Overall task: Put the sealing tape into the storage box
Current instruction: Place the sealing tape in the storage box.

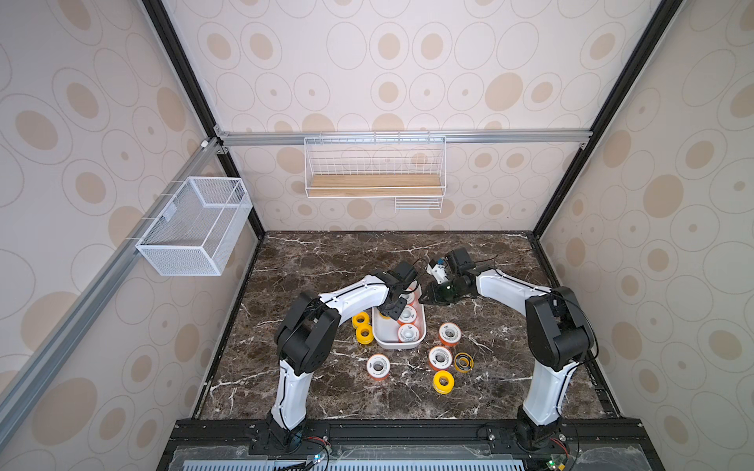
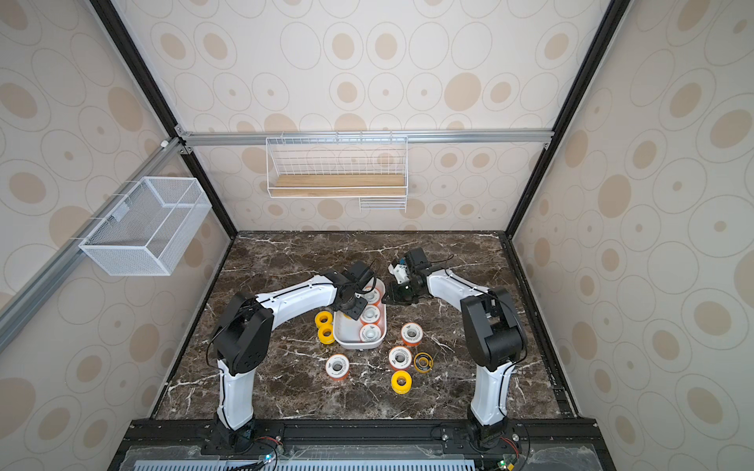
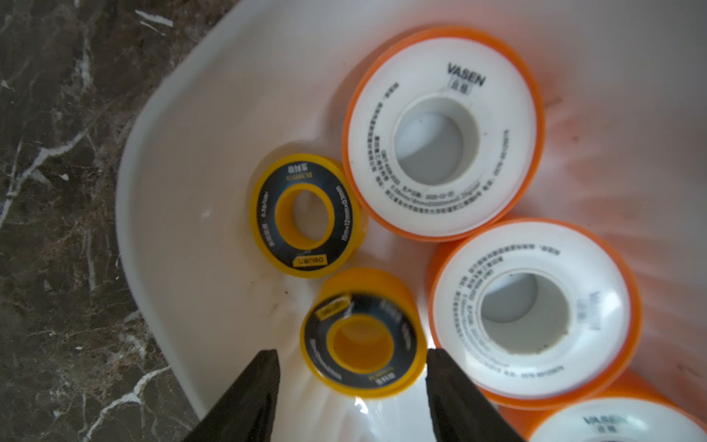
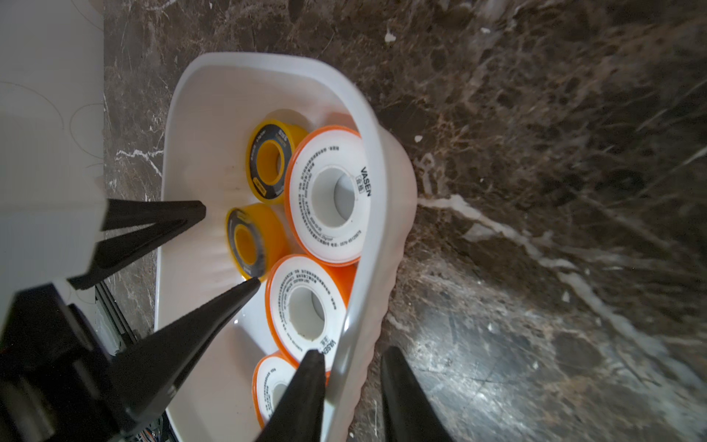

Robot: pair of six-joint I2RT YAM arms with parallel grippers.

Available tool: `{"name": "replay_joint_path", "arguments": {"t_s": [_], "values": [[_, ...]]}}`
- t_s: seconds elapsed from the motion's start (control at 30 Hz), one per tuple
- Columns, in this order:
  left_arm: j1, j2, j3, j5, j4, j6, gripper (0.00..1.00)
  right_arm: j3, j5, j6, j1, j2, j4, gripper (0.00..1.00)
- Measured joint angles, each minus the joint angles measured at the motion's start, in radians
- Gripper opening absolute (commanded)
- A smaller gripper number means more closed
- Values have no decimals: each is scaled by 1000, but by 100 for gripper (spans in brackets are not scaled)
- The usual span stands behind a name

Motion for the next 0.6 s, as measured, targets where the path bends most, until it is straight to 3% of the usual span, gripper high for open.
{"name": "replay_joint_path", "arguments": {"t_s": [0.3, 0.6], "values": [[0, 9, 5, -2, -2, 0, 65, 0, 1, 0, 0, 0, -2, 31], [0, -66, -10, -2, -8, -2, 70, 0, 26, -26, 0, -5, -16, 42]]}}
